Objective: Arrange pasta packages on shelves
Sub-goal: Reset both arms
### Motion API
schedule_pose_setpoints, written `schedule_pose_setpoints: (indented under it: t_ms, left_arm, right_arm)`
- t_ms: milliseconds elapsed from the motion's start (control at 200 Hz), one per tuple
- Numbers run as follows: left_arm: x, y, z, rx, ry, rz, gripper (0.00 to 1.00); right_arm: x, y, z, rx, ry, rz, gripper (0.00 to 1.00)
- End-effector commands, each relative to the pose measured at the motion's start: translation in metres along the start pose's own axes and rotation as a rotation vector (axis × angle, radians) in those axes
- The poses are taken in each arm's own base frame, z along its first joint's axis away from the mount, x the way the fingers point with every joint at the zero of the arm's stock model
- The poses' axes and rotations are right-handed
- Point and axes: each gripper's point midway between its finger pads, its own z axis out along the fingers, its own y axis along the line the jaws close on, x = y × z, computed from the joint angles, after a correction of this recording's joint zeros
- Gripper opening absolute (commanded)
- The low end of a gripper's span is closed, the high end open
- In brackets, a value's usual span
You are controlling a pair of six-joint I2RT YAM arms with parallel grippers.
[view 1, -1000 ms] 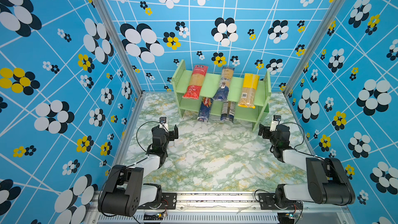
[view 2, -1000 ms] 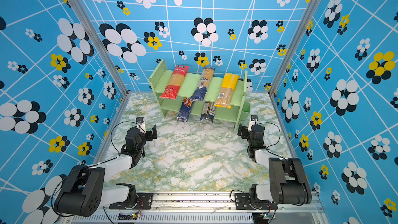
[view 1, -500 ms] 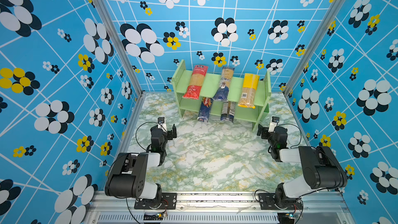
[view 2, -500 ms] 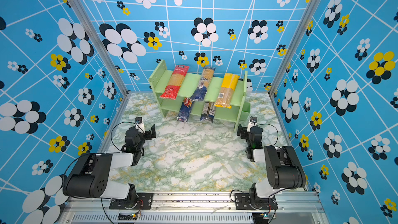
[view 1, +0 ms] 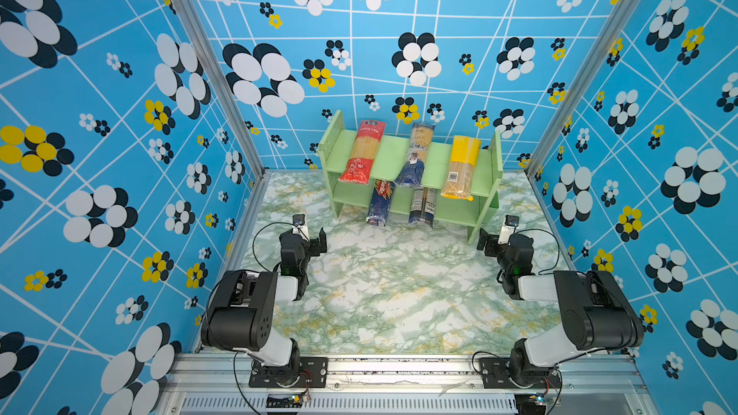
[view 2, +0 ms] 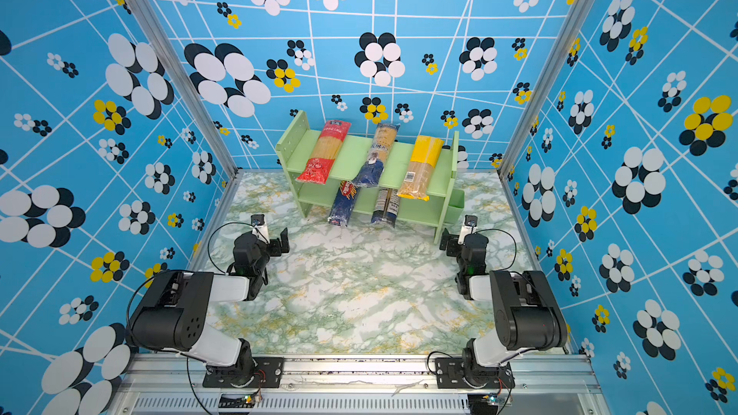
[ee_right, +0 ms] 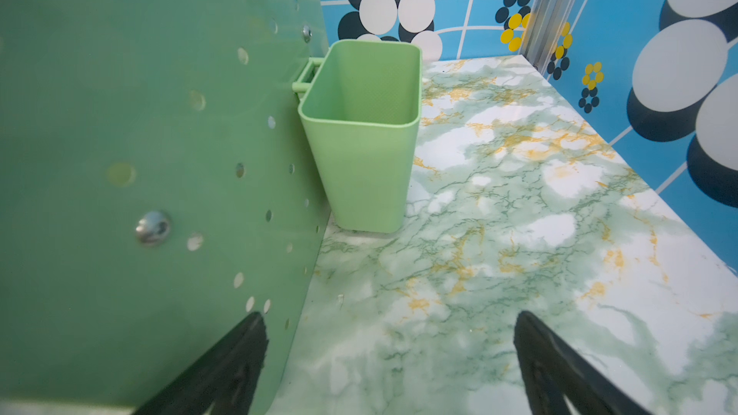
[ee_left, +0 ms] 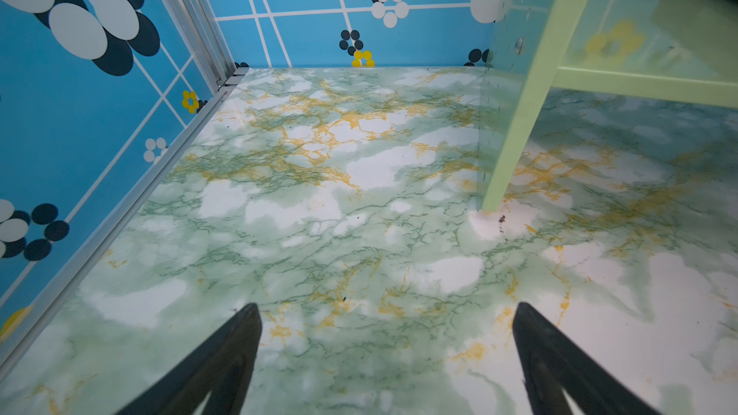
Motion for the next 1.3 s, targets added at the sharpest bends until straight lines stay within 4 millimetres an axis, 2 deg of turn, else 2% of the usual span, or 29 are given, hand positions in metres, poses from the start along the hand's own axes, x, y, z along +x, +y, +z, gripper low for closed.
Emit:
schedule_pose_setpoints:
  t_ms: [0, 275, 370, 1295]
  left_arm:
    - [0.0008, 0.0000, 0.0026, 0.007, 0.014, -0.008, 0.99]
    - [0.0006, -0.0005, 0.0025, 0.008, 0.013, -0.004, 0.99]
    - [0.0006, -0.0005, 0.0025, 0.008, 0.013, -0.005, 0.99]
    - [0.0007, -0.0004, 0.0025, 0.007, 0.014, -0.005, 0.99]
  right_arm:
    - [-0.0056, -0.0024, 0.0014, 0.009, -0.012, 0.013, 0.99]
    - [-0.0046, -0.0024, 0.0014, 0.008, -0.008, 0.010, 0.99]
    - [-0.0047, 0.0051, 0.0023, -0.034, -0.005, -0.004, 0.99]
    - [-0.0042, 0.0051, 0.0024, -0.033, -0.002, -0.006, 0.99]
